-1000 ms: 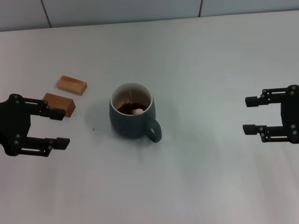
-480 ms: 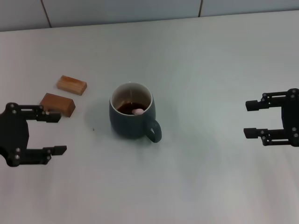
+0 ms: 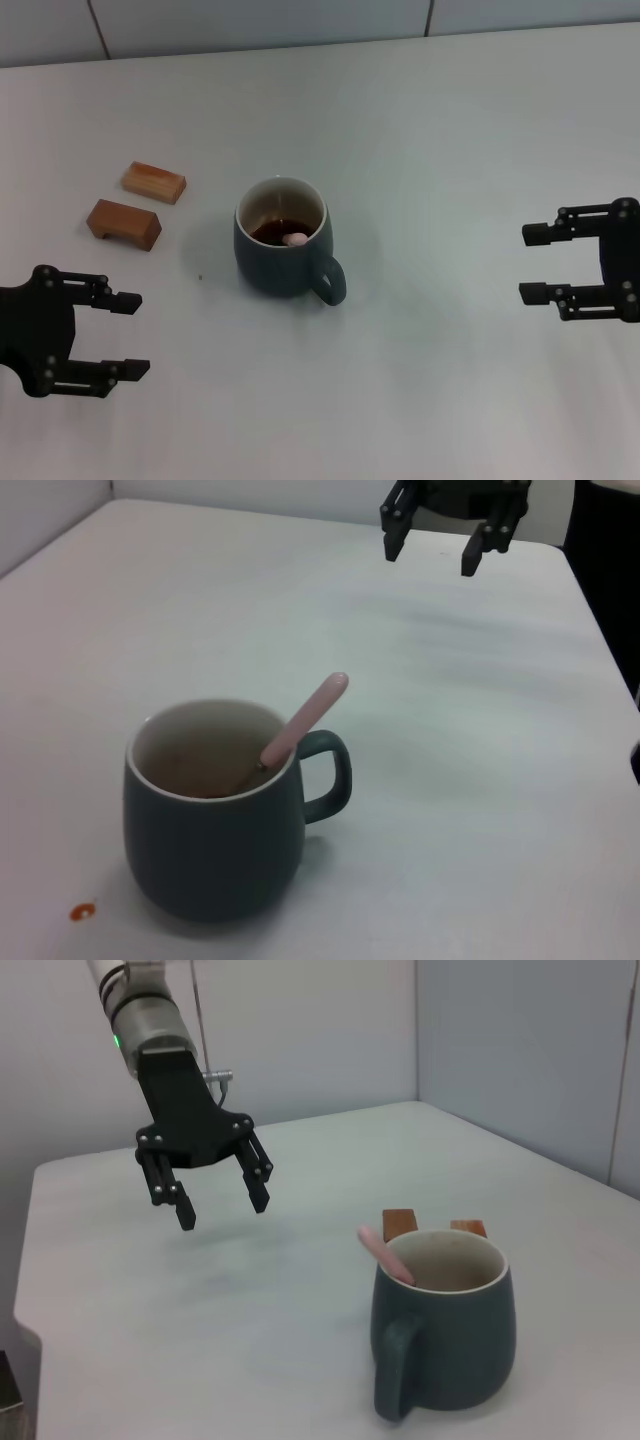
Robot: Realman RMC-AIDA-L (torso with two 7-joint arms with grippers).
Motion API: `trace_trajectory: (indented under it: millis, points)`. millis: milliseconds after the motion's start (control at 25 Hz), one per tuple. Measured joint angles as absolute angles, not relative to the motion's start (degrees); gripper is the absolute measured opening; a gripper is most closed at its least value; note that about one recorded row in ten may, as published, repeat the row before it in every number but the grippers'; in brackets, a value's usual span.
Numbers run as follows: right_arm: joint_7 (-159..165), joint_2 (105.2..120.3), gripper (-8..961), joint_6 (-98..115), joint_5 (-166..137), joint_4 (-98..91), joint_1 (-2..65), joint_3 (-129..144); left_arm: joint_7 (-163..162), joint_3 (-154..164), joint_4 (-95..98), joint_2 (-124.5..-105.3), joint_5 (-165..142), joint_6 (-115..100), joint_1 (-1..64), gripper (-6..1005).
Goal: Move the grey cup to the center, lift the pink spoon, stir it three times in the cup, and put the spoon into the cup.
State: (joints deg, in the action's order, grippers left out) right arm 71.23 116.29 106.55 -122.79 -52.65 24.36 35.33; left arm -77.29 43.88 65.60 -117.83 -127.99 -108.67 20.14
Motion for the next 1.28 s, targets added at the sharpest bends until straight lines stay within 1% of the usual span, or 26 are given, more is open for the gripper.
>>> trace_trajectory:
  millis: [560,880,1280]
  points:
    - [68.2,116.35,650,105.6,-123.1,-47.5,25.1,39.0,-73.4,42.5,62.3,-117.97,-127.4,-107.5,19.6,780]
    - [66.7,116.86,650,102.3,-124.0,-44.3,25.8,42.6,-72.8,42.5,62.0,-118.09,-126.7,-107.3,19.7,780]
    - [65.3,116.89,651,101.0,-124.1,-42.9,25.9,42.7,-72.4,42.8,61.0,-118.02,-126.6,-107.3,19.9,781]
